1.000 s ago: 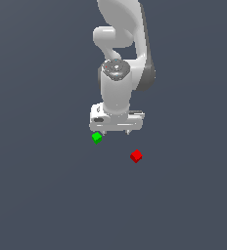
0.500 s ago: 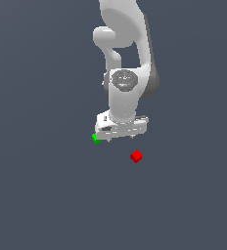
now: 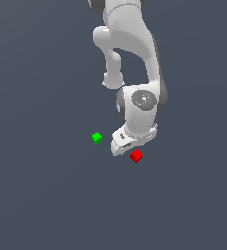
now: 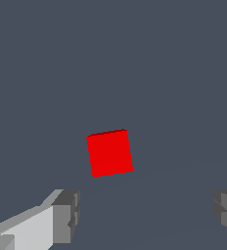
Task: Stack the red cube on top of the green cube.
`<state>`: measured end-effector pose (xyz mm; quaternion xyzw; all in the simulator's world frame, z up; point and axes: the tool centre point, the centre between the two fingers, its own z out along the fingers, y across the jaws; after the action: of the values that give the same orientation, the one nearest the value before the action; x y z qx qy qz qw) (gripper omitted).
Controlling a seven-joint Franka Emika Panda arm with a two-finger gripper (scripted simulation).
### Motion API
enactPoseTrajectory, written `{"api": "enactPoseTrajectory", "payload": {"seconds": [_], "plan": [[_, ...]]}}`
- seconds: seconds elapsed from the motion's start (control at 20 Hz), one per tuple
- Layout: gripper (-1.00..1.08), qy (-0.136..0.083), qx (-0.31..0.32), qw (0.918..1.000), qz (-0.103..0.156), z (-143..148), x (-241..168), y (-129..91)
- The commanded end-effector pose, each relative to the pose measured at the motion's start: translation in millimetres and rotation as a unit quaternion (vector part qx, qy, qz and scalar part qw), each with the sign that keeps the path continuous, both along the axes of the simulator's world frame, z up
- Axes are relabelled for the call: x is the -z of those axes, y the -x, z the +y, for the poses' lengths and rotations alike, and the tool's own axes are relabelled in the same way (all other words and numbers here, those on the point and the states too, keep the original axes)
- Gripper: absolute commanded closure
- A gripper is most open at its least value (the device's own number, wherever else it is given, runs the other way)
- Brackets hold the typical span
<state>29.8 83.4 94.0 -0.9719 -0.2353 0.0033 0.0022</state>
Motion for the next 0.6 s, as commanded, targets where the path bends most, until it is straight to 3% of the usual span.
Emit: {"api": "enactPoseTrajectory", "payload": {"seconds": [0.0, 0.55], "plan": [[-0.92, 0.000, -0.032, 0.9995, -0.002, 11.6, 9.5, -3.1], [-0.92, 0.001, -0.077, 0.9970, -0.003, 28.7, 23.8, -4.8]]}}
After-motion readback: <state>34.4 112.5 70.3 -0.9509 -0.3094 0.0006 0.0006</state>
